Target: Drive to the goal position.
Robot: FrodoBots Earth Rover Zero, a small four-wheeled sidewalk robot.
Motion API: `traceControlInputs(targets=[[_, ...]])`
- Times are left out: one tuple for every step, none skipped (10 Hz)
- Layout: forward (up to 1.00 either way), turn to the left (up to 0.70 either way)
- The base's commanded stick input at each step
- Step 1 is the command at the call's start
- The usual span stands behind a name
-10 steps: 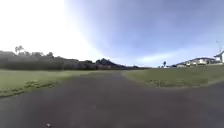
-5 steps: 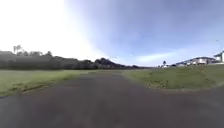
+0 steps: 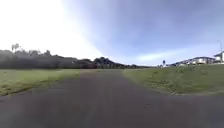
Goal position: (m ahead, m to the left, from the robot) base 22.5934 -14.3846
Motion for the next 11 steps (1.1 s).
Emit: traceControlInputs(targets=[[1.0, 0.0], [1.0, 0.0], [1.0, 0.0], [1.0, 0.0], [1.0, 0.0], [1.0, 0.0], [1.0, 0.0], [1.0, 0.0], [1.0, 0.0], [1.0, 0.0], [1.0, 0.0]])
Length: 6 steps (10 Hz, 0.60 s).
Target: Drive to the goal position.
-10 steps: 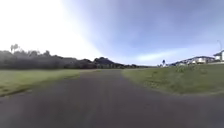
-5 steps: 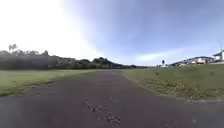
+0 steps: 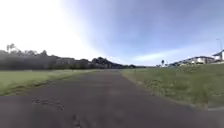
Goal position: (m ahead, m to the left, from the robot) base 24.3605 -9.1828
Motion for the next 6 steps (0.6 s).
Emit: traceControlInputs(targets=[[1.0, 0.0], [1.0, 0.0], [1.0, 0.0], [1.0, 0.0], [1.0, 0.07], [1.0, 0.27]])
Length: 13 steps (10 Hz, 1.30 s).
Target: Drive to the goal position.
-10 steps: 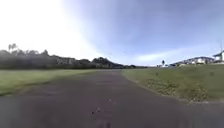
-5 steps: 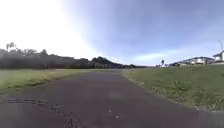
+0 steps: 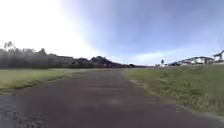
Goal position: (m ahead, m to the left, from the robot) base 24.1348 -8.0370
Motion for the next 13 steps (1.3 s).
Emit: traceControlInputs(targets=[[1.0, 0.27], [1.0, 0.18], [1.0, 0.01], [1.0, 0.0], [1.0, 0.0], [1.0, 0.0], [1.0, 0.0], [1.0, 0.0], [1.0, 0.0], [1.0, 0.0], [1.0, 0.0], [1.0, 0.0], [1.0, 0.0]])
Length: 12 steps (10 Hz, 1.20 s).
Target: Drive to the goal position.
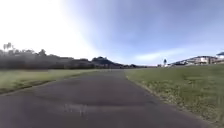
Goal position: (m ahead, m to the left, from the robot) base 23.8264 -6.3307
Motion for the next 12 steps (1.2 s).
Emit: traceControlInputs(targets=[[1.0, 0.0], [1.0, 0.0], [1.0, 0.0], [1.0, 0.0], [1.0, 0.0], [1.0, 0.0], [1.0, 0.0], [1.0, 0.0], [1.0, 0.0], [1.0, 0.0], [1.0, 0.0], [1.0, 0.0]])
